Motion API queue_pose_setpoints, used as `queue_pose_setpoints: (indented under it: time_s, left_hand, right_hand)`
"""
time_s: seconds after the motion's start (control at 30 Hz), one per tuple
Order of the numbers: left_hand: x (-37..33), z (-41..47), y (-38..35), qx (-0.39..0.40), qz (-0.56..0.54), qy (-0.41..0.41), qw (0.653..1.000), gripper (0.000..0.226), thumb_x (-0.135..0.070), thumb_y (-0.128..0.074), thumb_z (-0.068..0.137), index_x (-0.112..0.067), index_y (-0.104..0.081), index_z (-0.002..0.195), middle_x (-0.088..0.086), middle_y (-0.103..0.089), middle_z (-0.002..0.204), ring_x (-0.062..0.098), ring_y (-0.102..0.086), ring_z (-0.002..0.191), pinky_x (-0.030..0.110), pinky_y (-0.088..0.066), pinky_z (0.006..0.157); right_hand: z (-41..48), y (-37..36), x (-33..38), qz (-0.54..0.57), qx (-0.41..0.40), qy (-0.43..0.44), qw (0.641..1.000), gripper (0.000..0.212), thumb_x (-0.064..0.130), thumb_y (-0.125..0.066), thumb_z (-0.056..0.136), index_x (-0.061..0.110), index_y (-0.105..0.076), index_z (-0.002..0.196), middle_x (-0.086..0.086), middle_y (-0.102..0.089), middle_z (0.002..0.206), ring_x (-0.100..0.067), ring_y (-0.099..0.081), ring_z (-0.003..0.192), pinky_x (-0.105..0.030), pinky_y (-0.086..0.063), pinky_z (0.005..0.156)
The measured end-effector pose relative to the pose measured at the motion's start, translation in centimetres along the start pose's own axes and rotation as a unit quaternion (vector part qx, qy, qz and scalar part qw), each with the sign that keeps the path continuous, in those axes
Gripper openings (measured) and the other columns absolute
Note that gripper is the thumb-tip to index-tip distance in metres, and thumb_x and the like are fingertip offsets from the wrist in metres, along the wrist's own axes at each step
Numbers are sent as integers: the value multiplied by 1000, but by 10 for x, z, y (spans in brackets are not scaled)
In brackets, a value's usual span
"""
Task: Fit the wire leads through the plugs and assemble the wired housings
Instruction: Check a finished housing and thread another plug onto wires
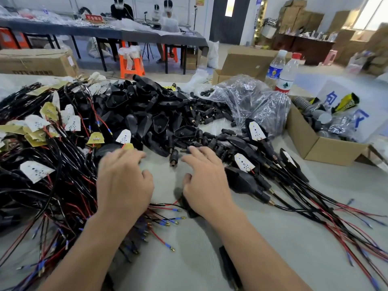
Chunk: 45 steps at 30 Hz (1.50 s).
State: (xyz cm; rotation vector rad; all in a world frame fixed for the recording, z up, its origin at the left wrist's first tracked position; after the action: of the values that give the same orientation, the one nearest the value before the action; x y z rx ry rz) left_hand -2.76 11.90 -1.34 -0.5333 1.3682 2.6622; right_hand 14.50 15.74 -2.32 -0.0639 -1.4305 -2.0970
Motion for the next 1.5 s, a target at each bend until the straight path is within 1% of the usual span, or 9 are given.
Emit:
queue_pose_setpoints:
  time_s: [0.13,0.27,0.43,0.73,0.87,1.07,1.13,1.3,1.5]
  left_hand:
    - [35,15,21,-18,119,120,985,61,-24,-73,80,-9,-60,137,23,-51,148,41,-41,139,55,-32,113]
    - [44,18,20,34,132,143,980,51,-20,-69,85,-12,-62,134,18,-71,114,40,-59,115,50,-41,102]
    - [33,16,25,-14,11,130,991,52,1,-63,86,-21,-67,133,14,-74,85,37,-62,78,42,-46,81]
    - [17,11,34,-144,-226,114,957,48,-5,-64,95,-24,-61,139,-14,-76,105,2,-71,93,10,-51,87]
    - [9,14,16,-89,-565,233,787,49,2,-59,98,-22,-55,141,-1,-79,100,17,-78,87,27,-62,68]
    - [-2,10,-8,51,-757,268,594,42,-10,-47,97,-14,-57,137,9,-76,120,23,-71,115,33,-58,97]
    - [-1,12,-12,96,-717,259,640,32,-20,-50,100,-17,-64,128,6,-76,121,18,-70,117,37,-54,104]
    - [-2,3,-24,148,-239,77,957,42,-13,-58,94,-34,-65,130,-13,-70,123,0,-64,100,13,-45,93]
    - [-29,-18,-30,175,-140,-120,967,50,-4,-62,88,-22,-65,135,-7,-62,141,4,-43,132,-1,-9,105]
  right_hand:
    - [10,-22,22,51,59,24,997,32,15,-57,83,14,-70,112,1,-63,127,-24,-46,125,-38,-39,110]
    - [12,-34,27,59,104,21,993,26,22,-54,90,19,-68,112,8,-61,120,-19,-48,114,-39,-44,101]
    - [11,-29,20,103,129,0,986,33,13,-54,87,17,-71,115,3,-61,136,-24,-56,117,-40,-47,103]
    - [2,-6,25,184,16,-48,982,19,27,-66,89,30,-76,104,12,-74,96,-6,-61,89,-26,-50,82]
    - [-7,-6,48,413,167,-81,891,17,41,-67,84,28,-75,90,-4,-67,67,-7,-44,47,-22,-38,45]
    - [-10,-7,55,493,244,-70,832,14,15,-69,87,17,-66,74,-14,-65,58,-17,-48,42,-25,-37,47]
    - [-3,0,46,556,208,-100,799,19,6,-65,87,19,-67,73,-11,-65,60,-14,-44,41,-24,-33,44]
    - [18,27,2,645,13,-177,743,26,1,-50,101,12,-68,86,-4,-61,61,-7,-33,43,-16,-23,43]
    - [22,26,-21,673,-63,-263,688,30,14,-43,108,16,-67,89,-5,-58,56,-12,-26,43,-28,-15,51]
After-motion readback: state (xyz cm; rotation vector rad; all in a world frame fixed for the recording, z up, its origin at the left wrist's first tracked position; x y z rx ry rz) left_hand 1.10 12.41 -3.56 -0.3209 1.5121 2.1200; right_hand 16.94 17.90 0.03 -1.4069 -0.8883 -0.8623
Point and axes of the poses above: each hand's wrist, its own z-axis towards the middle knuckle, its own y-axis out of the back of the hand, x = y × z, the point moved 3 cm from there along z, towards the middle knuckle
